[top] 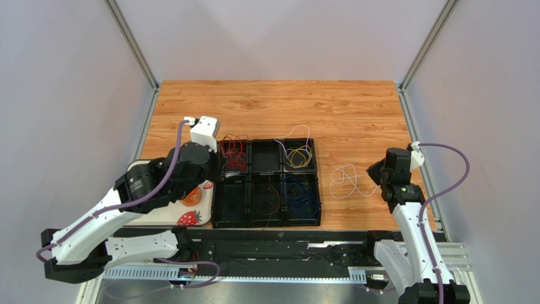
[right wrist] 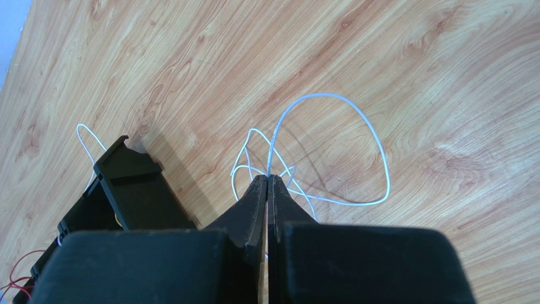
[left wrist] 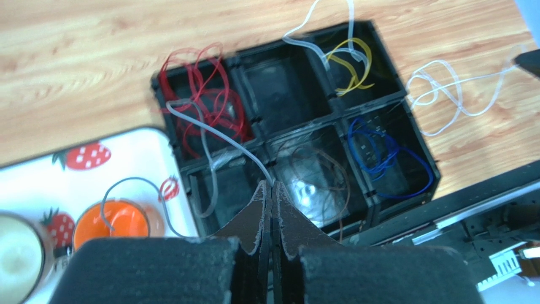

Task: Untangle the cables

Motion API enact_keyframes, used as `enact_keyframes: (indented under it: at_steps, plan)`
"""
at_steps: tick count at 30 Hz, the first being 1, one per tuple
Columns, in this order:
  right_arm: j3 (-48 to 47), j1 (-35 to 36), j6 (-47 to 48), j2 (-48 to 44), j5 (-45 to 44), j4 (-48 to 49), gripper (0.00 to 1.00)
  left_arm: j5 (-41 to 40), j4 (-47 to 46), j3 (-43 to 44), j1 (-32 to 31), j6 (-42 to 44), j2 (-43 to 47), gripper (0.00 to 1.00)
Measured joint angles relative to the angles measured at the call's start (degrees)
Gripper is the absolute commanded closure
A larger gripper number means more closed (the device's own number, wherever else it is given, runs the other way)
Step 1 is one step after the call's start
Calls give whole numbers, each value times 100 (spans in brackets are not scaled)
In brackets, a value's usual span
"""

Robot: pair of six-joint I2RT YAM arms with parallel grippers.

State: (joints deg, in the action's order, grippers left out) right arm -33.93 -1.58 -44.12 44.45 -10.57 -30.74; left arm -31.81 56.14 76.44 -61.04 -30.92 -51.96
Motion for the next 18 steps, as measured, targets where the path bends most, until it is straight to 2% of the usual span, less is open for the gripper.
enact_keyframes:
  at_steps: [8,18]
  plan:
    - [0,0,0,-52,111,-42,100,-254,603,-752,2,-758,505,100]
    - [24,0,2,-74,170,-44,100,-219,839,-1281,2,-1421,310,100]
